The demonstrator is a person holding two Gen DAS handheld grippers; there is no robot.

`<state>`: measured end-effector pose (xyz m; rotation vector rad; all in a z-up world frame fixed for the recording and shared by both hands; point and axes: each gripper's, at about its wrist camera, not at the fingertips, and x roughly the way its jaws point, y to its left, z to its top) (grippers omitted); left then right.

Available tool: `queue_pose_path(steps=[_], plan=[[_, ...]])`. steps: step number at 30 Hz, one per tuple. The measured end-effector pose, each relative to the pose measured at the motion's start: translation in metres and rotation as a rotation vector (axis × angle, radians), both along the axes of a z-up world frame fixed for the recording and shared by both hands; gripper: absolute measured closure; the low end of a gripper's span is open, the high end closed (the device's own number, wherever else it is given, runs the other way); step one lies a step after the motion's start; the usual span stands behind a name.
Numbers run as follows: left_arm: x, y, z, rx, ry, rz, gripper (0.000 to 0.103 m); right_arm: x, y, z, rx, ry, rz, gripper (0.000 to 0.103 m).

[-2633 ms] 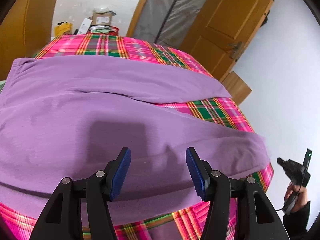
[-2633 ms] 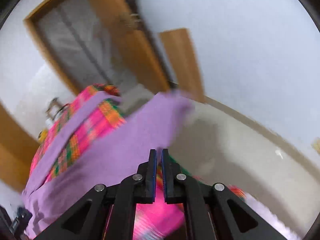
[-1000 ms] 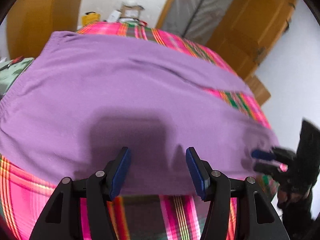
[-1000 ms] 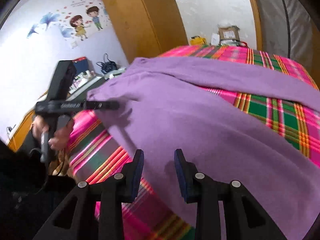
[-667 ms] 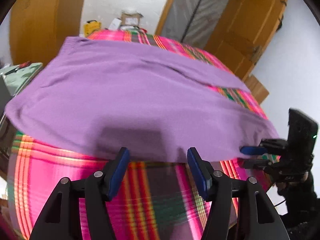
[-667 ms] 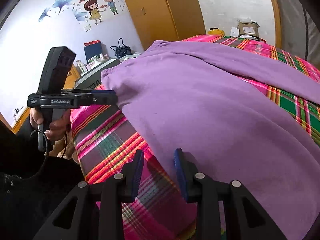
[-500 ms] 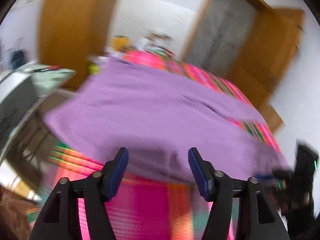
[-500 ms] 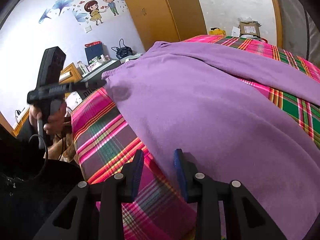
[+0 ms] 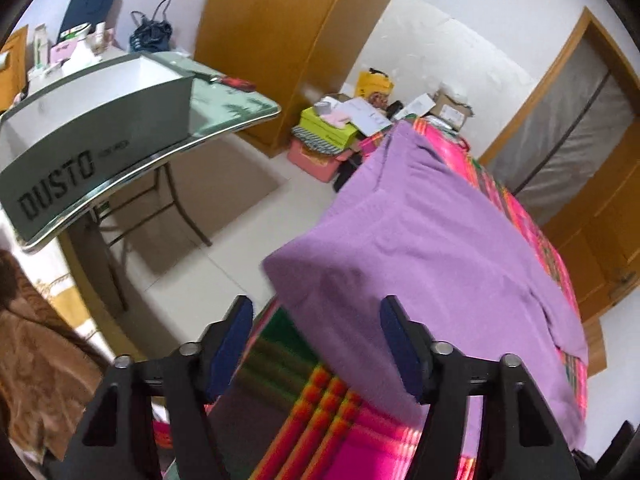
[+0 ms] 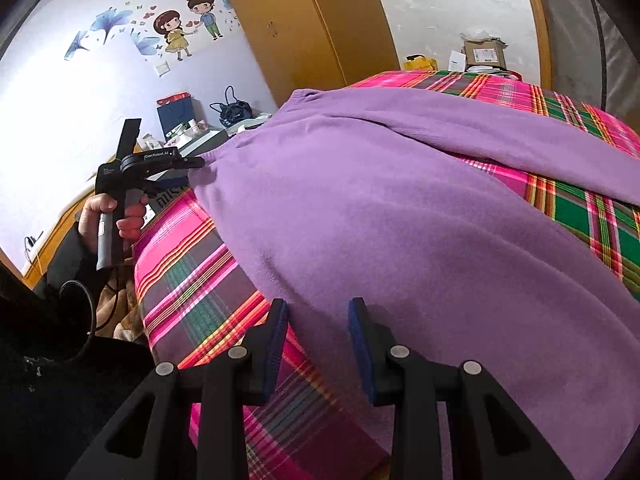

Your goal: Fold clothes

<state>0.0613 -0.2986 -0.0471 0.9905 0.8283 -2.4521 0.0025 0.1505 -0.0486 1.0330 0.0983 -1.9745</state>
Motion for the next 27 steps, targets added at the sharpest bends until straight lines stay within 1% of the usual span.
queue_pose_path(steps=[1, 2, 3, 7, 9, 11, 13, 16, 17, 19, 21, 27], plan=[[-0.001, 0.0, 0.001, -0.016, -0.006, -0.003, 0.071, -0.001, 0.0, 0.0, 0.001, 0.0, -0.006, 0.07], [-0.002, 0.0, 0.002, -0.029, -0.007, 0.004, 0.084, -0.002, 0.0, 0.001, 0.0, 0.0, -0.011, 0.07], [-0.003, 0.0, 0.003, -0.04, -0.007, 0.009, 0.093, -0.002, 0.001, 0.001, 0.0, 0.0, -0.017, 0.07], [0.009, -0.01, 0.007, -0.02, 0.027, 0.029, 0.095, -0.004, 0.003, 0.002, -0.003, 0.001, -0.041, 0.07], [0.019, -0.02, 0.005, 0.02, 0.041, 0.039, 0.095, -0.005, 0.005, 0.003, -0.007, 0.001, -0.053, 0.07], [0.024, -0.027, -0.001, 0.053, 0.035, 0.04, 0.095, -0.006, 0.008, 0.004, -0.012, 0.001, -0.064, 0.07], [0.027, -0.026, -0.005, 0.052, 0.027, 0.036, 0.095, -0.008, 0.011, 0.004, -0.013, -0.003, -0.073, 0.07], [0.03, -0.026, -0.001, 0.054, 0.037, 0.04, 0.095, -0.008, 0.013, 0.005, -0.008, -0.004, -0.078, 0.07], [0.03, -0.026, 0.004, 0.056, 0.051, 0.039, 0.095, -0.007, 0.013, 0.006, -0.005, 0.001, -0.073, 0.07], [0.029, -0.025, 0.015, 0.032, 0.078, 0.028, 0.095, -0.004, 0.014, 0.009, 0.002, 0.012, -0.059, 0.07], [0.025, -0.024, 0.021, 0.015, 0.09, 0.017, 0.095, 0.003, 0.01, 0.01, 0.028, 0.038, -0.017, 0.068], [0.015, -0.025, 0.022, 0.017, 0.083, 0.016, 0.095, 0.021, -0.013, 0.005, 0.146, 0.14, 0.102, 0.067]])
